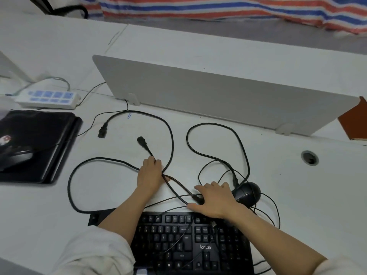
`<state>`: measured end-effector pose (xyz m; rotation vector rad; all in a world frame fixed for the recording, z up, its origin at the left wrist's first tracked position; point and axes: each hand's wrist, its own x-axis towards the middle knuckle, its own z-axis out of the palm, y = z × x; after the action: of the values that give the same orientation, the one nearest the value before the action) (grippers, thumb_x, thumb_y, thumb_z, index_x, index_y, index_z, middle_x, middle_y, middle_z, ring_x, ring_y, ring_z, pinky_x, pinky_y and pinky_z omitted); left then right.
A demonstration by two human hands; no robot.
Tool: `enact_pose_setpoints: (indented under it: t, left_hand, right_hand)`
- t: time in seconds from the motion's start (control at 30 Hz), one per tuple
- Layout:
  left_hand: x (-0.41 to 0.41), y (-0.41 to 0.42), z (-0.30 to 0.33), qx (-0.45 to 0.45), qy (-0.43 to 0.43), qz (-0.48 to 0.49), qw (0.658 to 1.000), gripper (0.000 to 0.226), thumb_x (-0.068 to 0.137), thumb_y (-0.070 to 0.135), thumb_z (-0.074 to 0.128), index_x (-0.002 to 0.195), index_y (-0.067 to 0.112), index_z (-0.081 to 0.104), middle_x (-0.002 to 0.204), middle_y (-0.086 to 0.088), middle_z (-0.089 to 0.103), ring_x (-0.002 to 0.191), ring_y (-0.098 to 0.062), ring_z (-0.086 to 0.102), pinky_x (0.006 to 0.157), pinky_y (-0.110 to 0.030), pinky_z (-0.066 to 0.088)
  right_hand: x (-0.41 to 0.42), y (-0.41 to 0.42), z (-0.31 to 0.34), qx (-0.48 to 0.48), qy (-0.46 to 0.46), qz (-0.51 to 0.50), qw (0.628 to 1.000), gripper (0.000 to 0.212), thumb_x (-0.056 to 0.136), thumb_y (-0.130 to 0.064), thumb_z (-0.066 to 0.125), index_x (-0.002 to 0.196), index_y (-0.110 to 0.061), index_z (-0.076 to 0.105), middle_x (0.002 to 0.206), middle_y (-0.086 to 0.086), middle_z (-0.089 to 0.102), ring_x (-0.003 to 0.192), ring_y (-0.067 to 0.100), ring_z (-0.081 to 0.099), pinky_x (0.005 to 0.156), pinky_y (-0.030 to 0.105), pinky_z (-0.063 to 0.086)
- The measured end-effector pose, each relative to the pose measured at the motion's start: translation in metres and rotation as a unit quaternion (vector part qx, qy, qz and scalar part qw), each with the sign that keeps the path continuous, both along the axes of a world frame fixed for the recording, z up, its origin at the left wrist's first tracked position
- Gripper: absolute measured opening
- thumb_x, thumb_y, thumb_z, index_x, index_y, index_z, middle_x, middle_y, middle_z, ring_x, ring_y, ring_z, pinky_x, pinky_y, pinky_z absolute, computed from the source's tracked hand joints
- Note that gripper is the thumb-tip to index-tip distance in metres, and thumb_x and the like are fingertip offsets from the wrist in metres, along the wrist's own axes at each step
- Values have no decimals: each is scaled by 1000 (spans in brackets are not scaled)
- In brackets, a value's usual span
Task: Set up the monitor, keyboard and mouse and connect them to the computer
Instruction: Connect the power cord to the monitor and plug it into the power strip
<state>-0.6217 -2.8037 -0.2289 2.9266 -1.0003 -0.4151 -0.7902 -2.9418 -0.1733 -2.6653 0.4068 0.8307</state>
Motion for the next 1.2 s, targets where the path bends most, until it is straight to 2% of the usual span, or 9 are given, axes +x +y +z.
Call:
enact_pose_setpoints:
  t: [0.2, 0.4, 0.5, 0.6, 0.73, 0.83, 0.93, 1.07, 1.2]
  left_hand:
    - [-3, -7, 0, 111, -37, -65, 991, 28, 86, -4, 46, 111, 3, 57, 129, -11, 39, 119, -29, 35, 88, -31, 35]
    - [8, -9, 30, 146, -19, -130, 981, 21, 90, 29, 51, 101, 13, 60, 103, -2, 60, 112, -22, 48, 114, -48, 5]
    - [14, -15, 65, 65, 70, -101, 990, 22, 86, 34, 55, 93, 13, 53, 85, 0, 64, 93, -21, 59, 115, -44, 14]
    - [9, -25, 106, -33, 102, -34, 994, 19, 83, 27, 56, 99, 17, 58, 90, 2, 65, 89, -22, 59, 77, -29, 41]
    - [5, -36, 163, -142, 164, 17, 976, 7, 84, 17, 55, 88, 22, 56, 78, 4, 60, 76, -18, 60, 69, -28, 43]
    - [-1, -40, 204, -232, 317, 15, 920, 10, 87, 6, 56, 92, 14, 57, 77, -1, 59, 68, -12, 59, 68, -19, 45]
    - [-15, -46, 237, -311, 404, 8, 861, 29, 83, 17, 67, 110, 11, 60, 85, 2, 59, 75, -12, 60, 79, -24, 49]
    - [-38, -66, 261, -377, 368, 2, 850, 13, 90, 30, 62, 86, 18, 59, 71, 5, 51, 66, -10, 53, 78, -26, 48]
    - [-66, -95, 286, -433, 263, -7, 862, 26, 95, 31, 52, 74, 16, 54, 60, 7, 41, 52, -5, 42, 70, -28, 40]
  right_hand:
    - [-29, 8, -2, -49, -9, 37, 998, 78, 86, -50, 53, 148, -27, 14, 148, 2, 27, 133, 25, 28, 105, 47, 21]
    - [-33, 4, 8, 3, 3, -38, 999, 63, 90, -28, 44, 148, -25, 22, 148, 2, 33, 135, 21, 27, 107, 44, 18]
    - [-29, -2, 29, 74, 20, -64, 995, 63, 92, -30, 41, 150, -26, 16, 153, 5, 26, 142, 17, 14, 113, 41, 6]
    - [-23, -4, 42, 140, 8, -68, 988, 69, 94, -40, 42, 151, -27, 4, 159, -1, 3, 146, 11, -3, 116, 43, -8]
    - [-15, -15, 54, 151, -151, -100, 972, 47, 96, -38, 44, 140, -25, 35, 149, -9, 32, 145, 11, 6, 116, 47, -11]
    - [-19, -33, 81, 231, -230, -143, 935, 24, 85, -8, 48, 98, -27, 57, 126, -12, 51, 139, 12, 26, 118, 46, -1]
    - [-35, -56, 116, 333, -258, -207, 883, 18, 65, -16, 44, 76, -21, 57, 123, -14, 54, 137, 8, 28, 107, 33, 24]
    - [-57, -80, 161, 391, -292, -252, 836, 26, 73, -28, 49, 84, -9, 63, 126, -13, 54, 130, 2, 31, 100, 26, 20]
    - [-72, -95, 183, 249, -365, -263, 858, 28, 94, -31, 52, 87, -6, 61, 83, 2, 60, 76, 9, 52, 66, 21, 36]
